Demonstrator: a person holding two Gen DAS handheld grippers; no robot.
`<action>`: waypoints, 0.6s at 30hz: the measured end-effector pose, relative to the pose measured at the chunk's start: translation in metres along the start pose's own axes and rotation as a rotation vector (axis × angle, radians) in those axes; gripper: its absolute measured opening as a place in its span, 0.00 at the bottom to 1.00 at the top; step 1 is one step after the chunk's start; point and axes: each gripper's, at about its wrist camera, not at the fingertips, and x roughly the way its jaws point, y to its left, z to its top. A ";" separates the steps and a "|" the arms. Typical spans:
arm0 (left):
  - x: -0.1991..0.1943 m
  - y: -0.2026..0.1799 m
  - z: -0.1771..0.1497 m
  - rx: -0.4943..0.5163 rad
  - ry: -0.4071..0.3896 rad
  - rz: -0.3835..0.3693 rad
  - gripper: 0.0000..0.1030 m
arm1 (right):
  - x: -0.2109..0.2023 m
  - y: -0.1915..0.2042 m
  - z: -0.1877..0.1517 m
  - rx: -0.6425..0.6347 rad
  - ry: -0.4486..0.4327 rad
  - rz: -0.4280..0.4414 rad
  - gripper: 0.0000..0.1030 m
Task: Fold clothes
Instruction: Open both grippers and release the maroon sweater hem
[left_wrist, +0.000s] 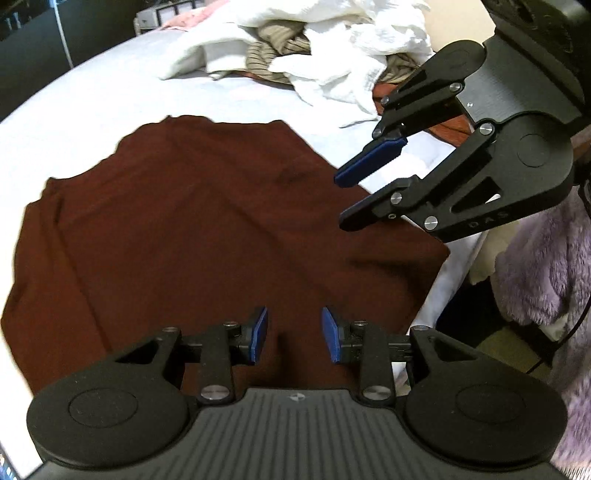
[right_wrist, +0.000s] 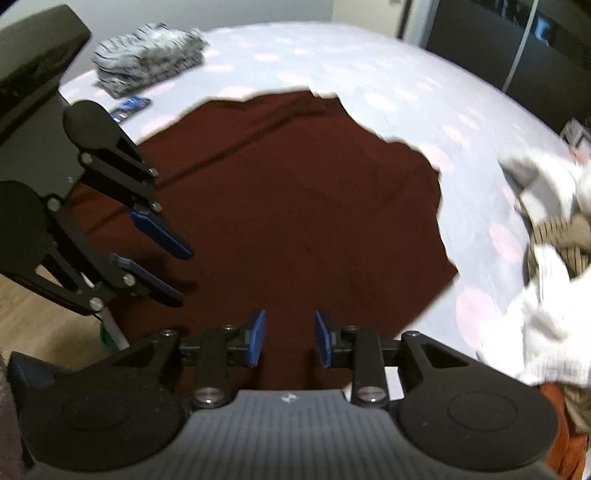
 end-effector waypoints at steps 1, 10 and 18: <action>-0.006 0.000 -0.005 0.004 -0.003 0.009 0.29 | 0.000 0.006 0.003 -0.016 -0.021 0.000 0.33; -0.057 0.007 -0.055 0.045 0.021 0.104 0.29 | 0.018 0.076 0.024 -0.179 -0.078 0.100 0.33; -0.076 0.024 -0.113 0.023 0.128 0.120 0.29 | 0.044 0.143 0.034 -0.403 -0.037 0.265 0.33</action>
